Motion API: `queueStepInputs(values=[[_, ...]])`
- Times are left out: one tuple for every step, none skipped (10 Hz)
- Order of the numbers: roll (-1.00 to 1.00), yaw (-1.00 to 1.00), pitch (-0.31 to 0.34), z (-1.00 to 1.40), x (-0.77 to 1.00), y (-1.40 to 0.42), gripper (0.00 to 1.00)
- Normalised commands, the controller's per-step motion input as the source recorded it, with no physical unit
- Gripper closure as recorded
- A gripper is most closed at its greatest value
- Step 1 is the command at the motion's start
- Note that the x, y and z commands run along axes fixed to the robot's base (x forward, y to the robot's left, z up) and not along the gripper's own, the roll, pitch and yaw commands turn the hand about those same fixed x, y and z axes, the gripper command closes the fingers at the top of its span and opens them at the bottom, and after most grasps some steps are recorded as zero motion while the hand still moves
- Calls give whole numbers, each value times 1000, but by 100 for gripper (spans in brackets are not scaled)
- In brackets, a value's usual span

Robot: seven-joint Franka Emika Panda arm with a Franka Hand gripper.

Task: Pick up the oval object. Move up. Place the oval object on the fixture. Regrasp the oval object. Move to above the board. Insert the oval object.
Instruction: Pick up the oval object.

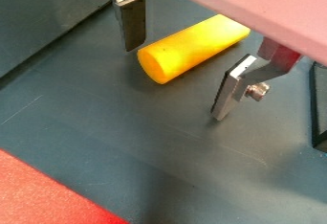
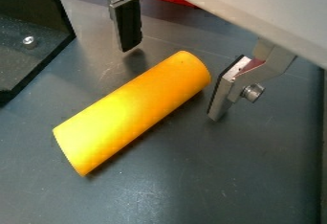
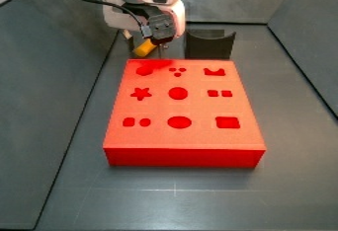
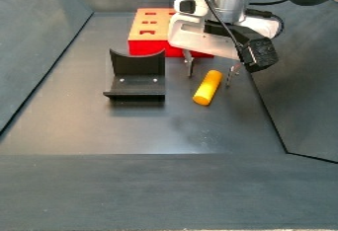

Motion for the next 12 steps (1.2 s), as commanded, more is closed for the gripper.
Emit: queueStepInputs(values=[[-40,0,0,0,0,0,0],[0,0,0,0,0,0,100],[0,0,0,0,0,0,100],[0,0,0,0,0,0,100],[0,0,0,0,0,0,100],[0,0,0,0,0,0,100],[0,0,0,0,0,0,100],[0,0,0,0,0,0,100],[0,0,0,0,0,0,100],[0,0,0,0,0,0,100],[0,0,0,0,0,0,100],[0,0,0,0,0,0,100]])
